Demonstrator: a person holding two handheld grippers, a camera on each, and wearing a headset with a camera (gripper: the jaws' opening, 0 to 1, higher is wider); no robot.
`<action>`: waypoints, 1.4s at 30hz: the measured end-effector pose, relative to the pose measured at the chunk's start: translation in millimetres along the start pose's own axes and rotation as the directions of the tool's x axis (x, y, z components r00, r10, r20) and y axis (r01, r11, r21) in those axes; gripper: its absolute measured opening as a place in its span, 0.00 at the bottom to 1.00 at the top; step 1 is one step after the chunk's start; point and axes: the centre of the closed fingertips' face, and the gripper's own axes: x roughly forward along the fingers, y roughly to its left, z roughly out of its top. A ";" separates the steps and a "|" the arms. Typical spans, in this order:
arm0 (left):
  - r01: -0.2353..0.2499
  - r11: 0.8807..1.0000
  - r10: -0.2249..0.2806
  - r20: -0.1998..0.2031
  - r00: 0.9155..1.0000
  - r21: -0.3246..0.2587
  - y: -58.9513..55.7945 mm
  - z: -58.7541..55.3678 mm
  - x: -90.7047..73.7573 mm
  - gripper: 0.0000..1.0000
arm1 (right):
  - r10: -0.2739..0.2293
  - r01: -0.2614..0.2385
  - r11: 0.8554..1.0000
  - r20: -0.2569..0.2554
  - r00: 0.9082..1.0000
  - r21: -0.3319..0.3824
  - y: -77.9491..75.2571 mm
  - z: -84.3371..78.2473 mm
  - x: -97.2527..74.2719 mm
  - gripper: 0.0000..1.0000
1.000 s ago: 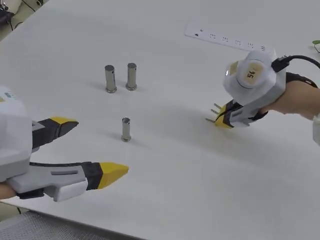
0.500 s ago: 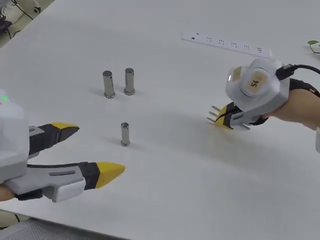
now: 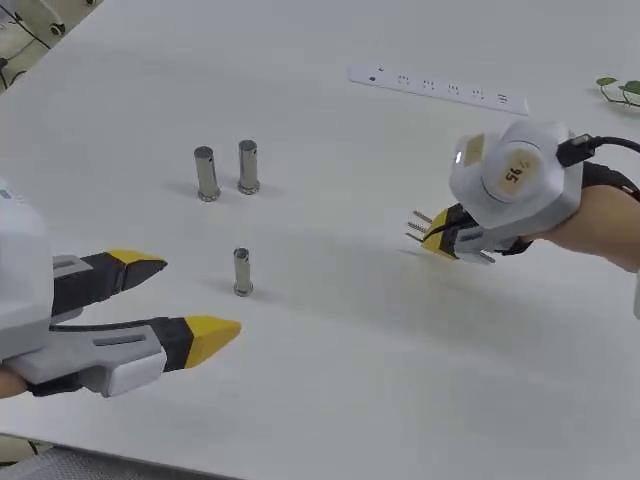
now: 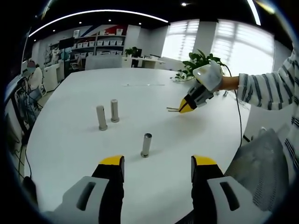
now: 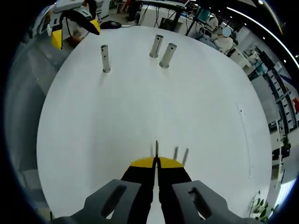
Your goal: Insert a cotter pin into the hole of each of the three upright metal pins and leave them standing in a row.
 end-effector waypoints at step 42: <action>0.180 0.983 -0.180 0.012 0.984 -0.039 -21.4 34.6 31.8 0.29 | -0.157 0.162 0.987 0.261 0.953 0.000 66.9 75.1 -52.8 0.02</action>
